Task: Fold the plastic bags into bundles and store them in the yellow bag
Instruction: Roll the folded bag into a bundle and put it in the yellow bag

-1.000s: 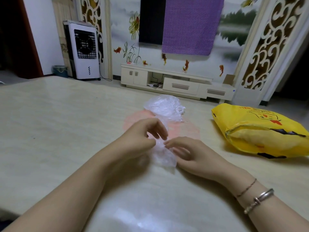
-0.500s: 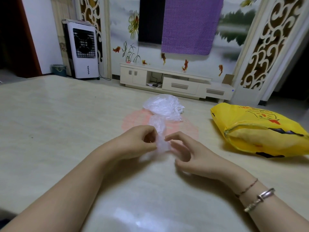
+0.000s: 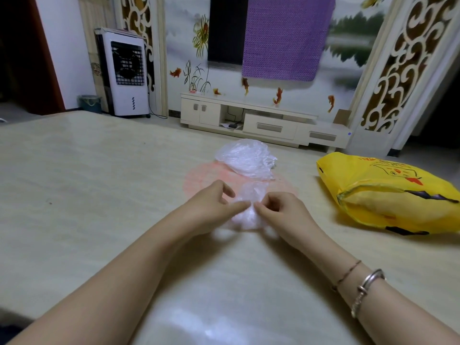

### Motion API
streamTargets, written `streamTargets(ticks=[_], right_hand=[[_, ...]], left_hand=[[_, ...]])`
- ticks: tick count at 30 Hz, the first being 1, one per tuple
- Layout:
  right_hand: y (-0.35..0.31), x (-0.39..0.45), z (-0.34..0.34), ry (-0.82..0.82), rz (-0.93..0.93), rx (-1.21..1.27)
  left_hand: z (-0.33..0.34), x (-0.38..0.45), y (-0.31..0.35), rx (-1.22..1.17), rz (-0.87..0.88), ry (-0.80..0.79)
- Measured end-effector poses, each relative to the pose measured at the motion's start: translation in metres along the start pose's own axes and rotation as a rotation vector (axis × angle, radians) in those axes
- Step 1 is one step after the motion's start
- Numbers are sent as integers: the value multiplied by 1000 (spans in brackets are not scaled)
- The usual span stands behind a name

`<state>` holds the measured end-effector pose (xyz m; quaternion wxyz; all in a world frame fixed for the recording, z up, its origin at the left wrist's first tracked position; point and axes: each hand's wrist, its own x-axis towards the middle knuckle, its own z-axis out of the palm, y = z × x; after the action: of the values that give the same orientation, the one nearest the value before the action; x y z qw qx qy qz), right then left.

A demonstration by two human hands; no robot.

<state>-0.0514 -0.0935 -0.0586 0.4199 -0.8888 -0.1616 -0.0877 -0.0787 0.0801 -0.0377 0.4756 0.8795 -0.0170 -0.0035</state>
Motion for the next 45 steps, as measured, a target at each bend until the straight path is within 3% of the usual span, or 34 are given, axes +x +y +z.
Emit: streamTargets(ticks=[6,13,18,23,28,31,34,37,41,45], right_hand=[[-3,-2,0,16,62,-154],[-9,-14,-8,-75,-271,-256],[-12,-24,-13,-234,-260,-341],[-6,-20,-10,-158,-267,-287],[-6,-15,-10,-72,-157,-41],[-7,-14,-14,-60,-42,168],[-5,-10,-13,-38,52,325],[2,-2,-6,6,105,293],[7,5,1,75,57,39],[13,11,4,1,77,-92]], left_hand=[[6,6,-2,106,-7,61],[7,7,-2,78,-35,76],[4,9,-1,22,-66,48],[-4,3,0,-132,-65,3],[-3,-5,3,-14,142,-18],[2,-3,3,-68,151,-50],[6,3,1,-123,124,18],[8,8,-2,-80,65,51],[12,14,-6,30,47,122],[16,18,-9,106,7,150]])
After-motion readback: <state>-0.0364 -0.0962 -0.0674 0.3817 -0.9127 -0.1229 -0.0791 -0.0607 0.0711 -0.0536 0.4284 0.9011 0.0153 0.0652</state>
